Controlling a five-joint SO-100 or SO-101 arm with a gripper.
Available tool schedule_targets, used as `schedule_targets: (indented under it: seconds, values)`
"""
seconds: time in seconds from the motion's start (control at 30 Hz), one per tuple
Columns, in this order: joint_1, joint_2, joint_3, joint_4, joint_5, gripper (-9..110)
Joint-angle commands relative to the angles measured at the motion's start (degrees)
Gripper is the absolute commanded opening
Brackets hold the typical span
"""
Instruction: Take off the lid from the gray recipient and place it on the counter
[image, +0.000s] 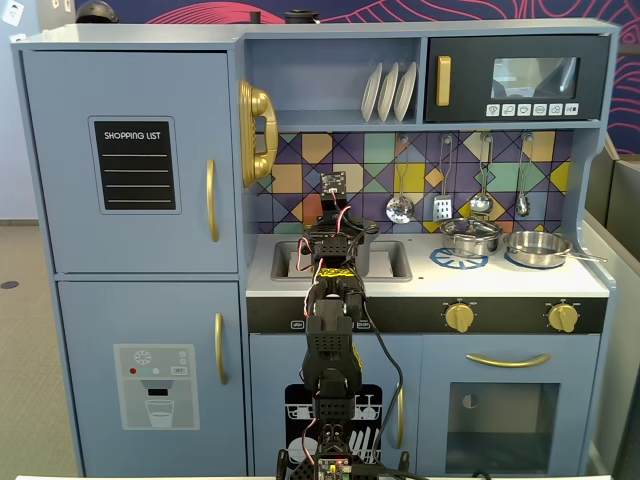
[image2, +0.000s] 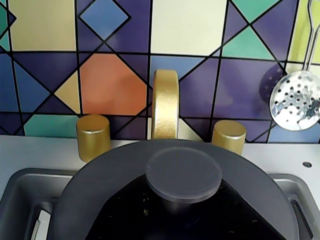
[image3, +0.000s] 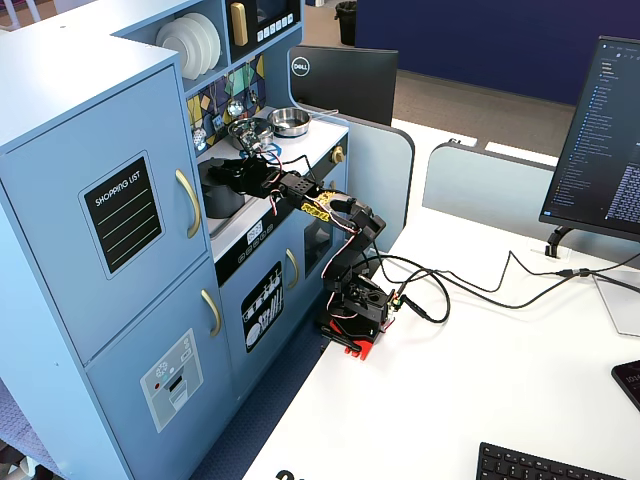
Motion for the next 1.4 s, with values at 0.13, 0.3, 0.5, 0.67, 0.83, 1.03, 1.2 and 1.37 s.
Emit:
schedule_targets:
  seconds: [0.13, 0.3, 0.5, 0.67, 0.83, 1.03, 1.2, 1.37]
  values:
    - [-0.26, 0.62, -6.59, -2.46, -2.2, 0]
    - [-0.26, 1.49, -8.88, -1.23, -3.25, 0]
    - [1.49, 2.37, -10.46, -0.18, -3.87, 0]
    - [5.27, 3.16, -11.78, 1.58, -3.78, 0]
    - [10.37, 4.66, -12.13, 2.64, -3.34, 0]
    - [17.75, 5.8, -12.83, 3.6, -2.37, 0]
    - [23.12, 6.24, -12.74, 4.31, -2.02, 0]
    - [26.89, 6.94, -10.72, 4.57, -1.67, 0]
